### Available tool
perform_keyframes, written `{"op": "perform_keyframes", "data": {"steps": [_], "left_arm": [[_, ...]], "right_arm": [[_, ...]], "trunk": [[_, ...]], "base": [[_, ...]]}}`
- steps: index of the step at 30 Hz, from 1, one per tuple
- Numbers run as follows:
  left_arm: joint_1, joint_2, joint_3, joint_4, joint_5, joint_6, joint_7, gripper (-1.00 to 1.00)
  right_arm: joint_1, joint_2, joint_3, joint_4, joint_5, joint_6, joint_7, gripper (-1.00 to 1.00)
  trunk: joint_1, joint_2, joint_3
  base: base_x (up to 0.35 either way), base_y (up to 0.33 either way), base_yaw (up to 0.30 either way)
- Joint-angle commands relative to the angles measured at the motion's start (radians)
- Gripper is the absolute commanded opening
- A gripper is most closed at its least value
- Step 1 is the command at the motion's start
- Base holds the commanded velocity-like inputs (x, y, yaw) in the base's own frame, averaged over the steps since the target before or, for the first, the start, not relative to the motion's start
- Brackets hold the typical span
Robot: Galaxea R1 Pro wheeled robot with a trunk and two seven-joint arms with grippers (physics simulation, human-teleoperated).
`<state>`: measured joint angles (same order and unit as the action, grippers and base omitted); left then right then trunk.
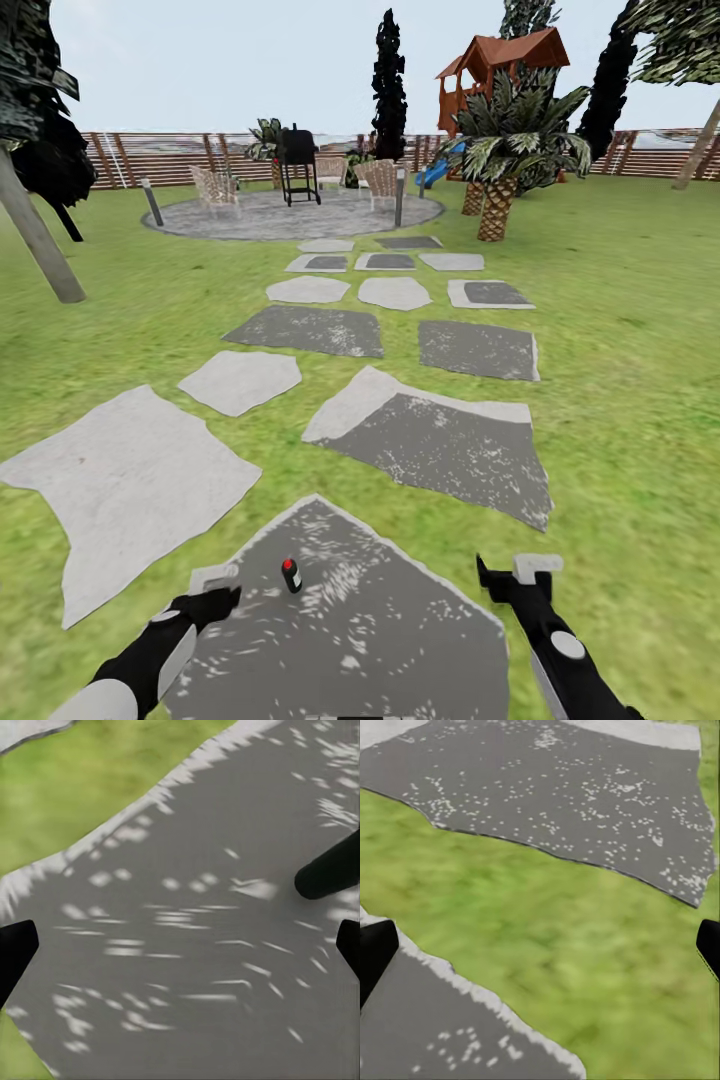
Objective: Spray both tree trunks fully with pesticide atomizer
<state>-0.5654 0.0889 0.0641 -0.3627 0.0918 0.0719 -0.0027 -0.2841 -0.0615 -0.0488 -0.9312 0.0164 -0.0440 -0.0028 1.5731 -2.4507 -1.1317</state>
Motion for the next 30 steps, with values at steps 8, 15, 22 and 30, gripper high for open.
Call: {"op": "perform_keyframes", "data": {"steps": [8,15,22,30], "left_arm": [[-0.004,-0.008,0.003,-0.003,0.011,0.006,0.001,1.0],[-0.006,-0.001,0.008,-0.003,0.012,0.006,0.008,1.0],[-0.003,0.0,0.009,-0.002,0.012,0.005,0.011,1.0],[-0.005,0.0,0.01,-0.004,0.016,0.004,0.012,1.0]], "right_arm": [[-0.019,-0.001,0.005,-0.003,0.003,0.003,0.009,1.0],[-0.02,-0.002,0.005,-0.004,0.003,0.003,0.009,1.0],[-0.02,-0.002,0.004,0.0,0.004,0.003,0.009,1.0],[-0.02,-0.003,0.005,-0.001,0.004,0.003,0.009,1.0]], "trunk": [[0.0,0.0,-0.001],[0.0,0.0,-0.001],[0.0,0.0,-0.001],[0.0,0.0,-0.001]], "base": [[0.202,-0.173,0.0],[0.079,-0.287,0.0],[-0.022,-0.291,0.0],[-0.005,-0.227,0.0]]}}
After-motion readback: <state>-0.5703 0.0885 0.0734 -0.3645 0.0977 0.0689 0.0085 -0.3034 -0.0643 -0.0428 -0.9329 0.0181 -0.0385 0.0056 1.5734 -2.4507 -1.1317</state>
